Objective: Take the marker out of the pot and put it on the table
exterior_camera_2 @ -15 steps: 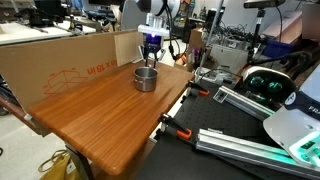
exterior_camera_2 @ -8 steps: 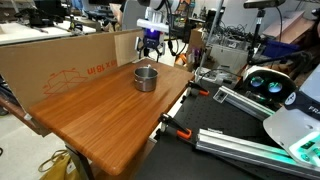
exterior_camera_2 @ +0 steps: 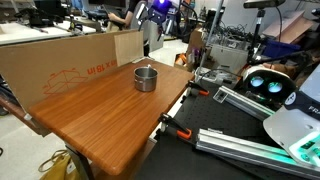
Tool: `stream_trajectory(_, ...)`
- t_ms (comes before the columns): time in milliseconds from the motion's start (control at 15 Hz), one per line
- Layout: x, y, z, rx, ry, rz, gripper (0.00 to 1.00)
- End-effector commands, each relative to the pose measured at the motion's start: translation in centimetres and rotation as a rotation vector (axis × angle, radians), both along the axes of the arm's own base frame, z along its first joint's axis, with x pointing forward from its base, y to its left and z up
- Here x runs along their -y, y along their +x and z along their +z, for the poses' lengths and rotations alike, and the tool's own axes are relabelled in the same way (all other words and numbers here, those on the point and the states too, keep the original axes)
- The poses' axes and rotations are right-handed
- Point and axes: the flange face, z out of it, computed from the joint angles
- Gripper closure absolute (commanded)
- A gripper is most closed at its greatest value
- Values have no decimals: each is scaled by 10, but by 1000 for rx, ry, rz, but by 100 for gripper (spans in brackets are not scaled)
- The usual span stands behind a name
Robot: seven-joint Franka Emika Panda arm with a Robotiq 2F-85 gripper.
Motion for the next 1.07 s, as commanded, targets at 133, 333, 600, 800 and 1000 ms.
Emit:
stream_trajectory(133, -1, 1, -8, -15, 1, 2, 0)
stream_trajectory(333, 0, 4, -11, -17, 0, 3, 0)
stream_trajectory(600, 0, 4, -10, -15, -1, 3, 0)
stream_trajectory(800, 0, 4, -10, -15, -1, 3, 0)
stream_trajectory(1000, 0, 4, -10, -15, -1, 3, 0)
